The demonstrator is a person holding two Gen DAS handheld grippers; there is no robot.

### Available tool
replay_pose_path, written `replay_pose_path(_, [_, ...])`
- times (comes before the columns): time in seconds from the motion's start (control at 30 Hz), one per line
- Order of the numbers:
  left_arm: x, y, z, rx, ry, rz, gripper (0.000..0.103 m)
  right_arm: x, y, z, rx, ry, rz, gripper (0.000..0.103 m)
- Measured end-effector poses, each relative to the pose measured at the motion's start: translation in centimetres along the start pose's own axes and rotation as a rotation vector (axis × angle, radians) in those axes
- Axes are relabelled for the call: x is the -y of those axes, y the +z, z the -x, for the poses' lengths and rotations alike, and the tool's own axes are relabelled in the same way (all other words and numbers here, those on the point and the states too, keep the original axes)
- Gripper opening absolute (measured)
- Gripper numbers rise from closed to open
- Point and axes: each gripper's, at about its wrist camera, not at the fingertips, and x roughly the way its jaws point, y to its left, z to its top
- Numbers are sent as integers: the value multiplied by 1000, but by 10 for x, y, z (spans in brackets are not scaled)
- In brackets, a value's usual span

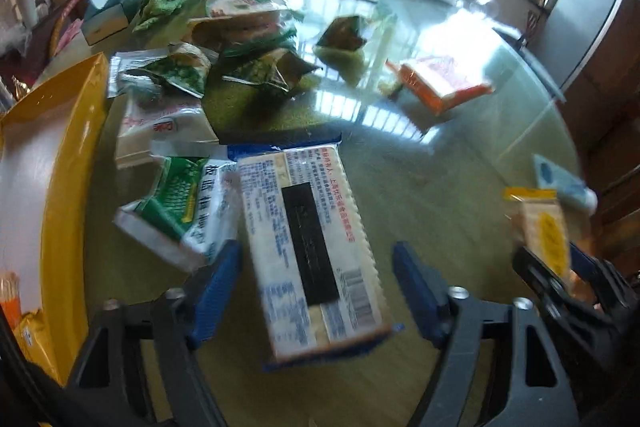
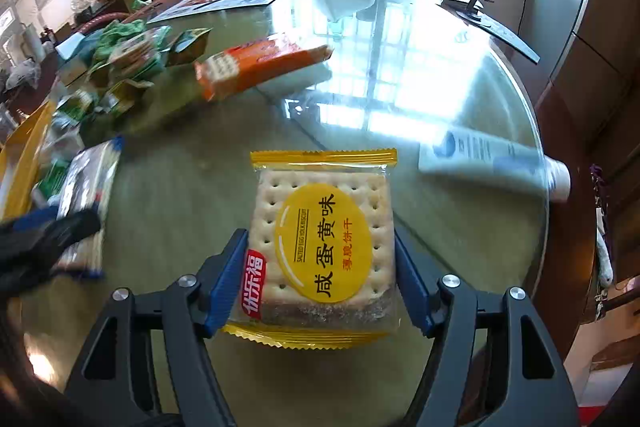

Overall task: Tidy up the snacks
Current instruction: 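Grasp the square yellow-label cracker pack with the right tool while the left grasps the white biscuit pack, then carry both packs to the yellow tray and release them inside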

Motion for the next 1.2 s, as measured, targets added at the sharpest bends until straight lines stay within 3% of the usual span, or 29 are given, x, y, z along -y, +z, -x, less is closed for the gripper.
replay_pose_path(0.03, [2, 0, 0, 17, 27, -16, 62, -2, -2, 0, 2, 5, 3, 70])
replay_pose_path(0.2, [-1, -27, 16, 45, 16, -88, 57, -7, -12, 5, 33, 51, 66, 70])
replay_pose_path(0.3, [-4, -50, 27, 38, 5, -132, 61, -11, -17, 8, 29, 77, 103, 70])
replay_pose_path(0.37, [-3, -54, 27, 36, 8, -132, 71, -15, -18, 7, 32, 64, 138, 70])
replay_pose_path(0.43, [-5, -54, 27, 47, 18, -124, 71, -17, -18, 6, 34, 55, 146, 71])
replay_pose_path(0.5, [-7, -51, 26, 60, 25, -105, 67, -18, -16, 5, 24, 51, 148, 71])
replay_pose_path(0.57, [-4, -51, 27, 87, 26, -115, 55, -18, -16, 5, 24, 46, 140, 71])
replay_pose_path(0.63, [-4, -49, 24, 95, 27, -112, 55, -19, -18, 6, 45, 36, 128, 70])
replay_pose_path(0.73, [-7, -53, 28, 106, 3, -101, 55, -21, -25, 9, 83, 29, 122, 69])
replay_pose_path(0.83, [-15, -58, 47, 135, -90, -62, 54, -24, -28, 15, 91, 56, 113, 69])
replay_pose_path(1.0, [-48, -63, 115, 254, -194, 8, 54, -48, -23, 56, 151, 253, 110, 69])
replay_pose_path(1.2, [-143, -66, 176, 339, -149, 159, 54, -126, -1, 93, 162, 491, 194, 69])
